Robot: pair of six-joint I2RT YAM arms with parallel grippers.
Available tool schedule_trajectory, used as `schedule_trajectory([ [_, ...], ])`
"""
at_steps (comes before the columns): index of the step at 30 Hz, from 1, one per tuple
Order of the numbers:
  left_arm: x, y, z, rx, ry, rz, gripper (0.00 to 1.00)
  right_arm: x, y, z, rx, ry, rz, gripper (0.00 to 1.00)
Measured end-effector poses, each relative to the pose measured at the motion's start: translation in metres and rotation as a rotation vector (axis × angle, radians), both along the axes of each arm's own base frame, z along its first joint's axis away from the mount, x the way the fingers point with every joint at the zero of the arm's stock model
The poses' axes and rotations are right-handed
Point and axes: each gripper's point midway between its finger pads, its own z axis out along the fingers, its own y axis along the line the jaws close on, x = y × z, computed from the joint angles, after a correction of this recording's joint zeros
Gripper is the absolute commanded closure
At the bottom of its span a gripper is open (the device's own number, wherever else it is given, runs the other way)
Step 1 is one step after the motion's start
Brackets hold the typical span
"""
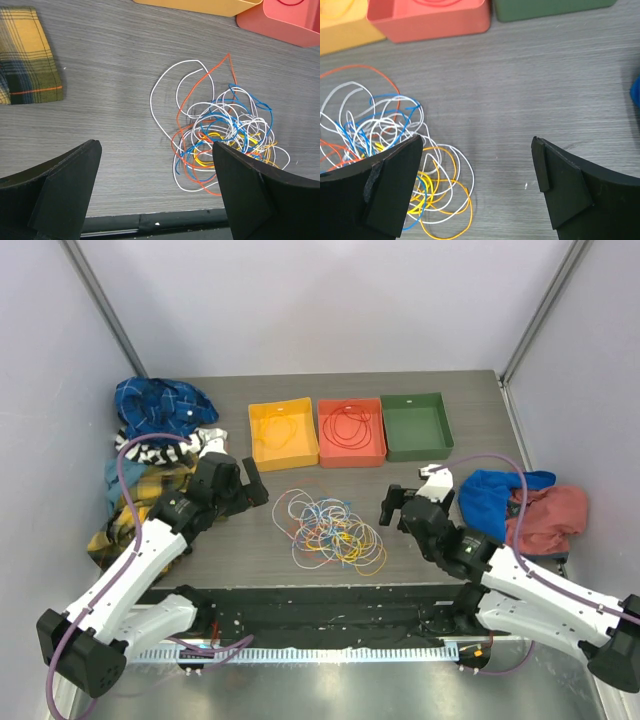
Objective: Untangle the cables
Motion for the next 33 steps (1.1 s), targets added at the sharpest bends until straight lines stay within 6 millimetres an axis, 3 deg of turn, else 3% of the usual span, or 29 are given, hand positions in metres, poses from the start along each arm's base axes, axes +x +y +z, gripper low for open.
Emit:
schedule_trajectory([
  [4,0.0,-0.002,0.001,-0.011,-0.005,-0.008,0.0,-0.001,0.007,-0.014,-0.027,0.048,0.028,0.01],
  [7,-0.001,-0.004,0.003,-0.028,-0.017,-0.017,0.0,-0.002,0.01,-0.022,-0.042,0.075,0.041,0.07],
  [14,-0.007,-0.003,0.006,-0.055,-0.05,-0.024,0.0,-0.007,0.023,-0.044,-0.06,0.16,0.092,0.36],
  [20,-0.013,-0.005,-0.01,-0.061,-0.002,-0.029,0.0,-0.016,0.038,-0.07,-0.052,0.239,0.15,0.38],
  [30,-0.015,-0.008,-0.01,-0.076,0.003,-0.038,0.0,-0.021,0.059,-0.091,-0.035,0.309,0.221,0.41],
  [33,-0.016,-0.007,-0.008,-0.081,-0.006,-0.039,0.0,-0.021,0.06,-0.094,-0.036,0.316,0.225,0.33],
])
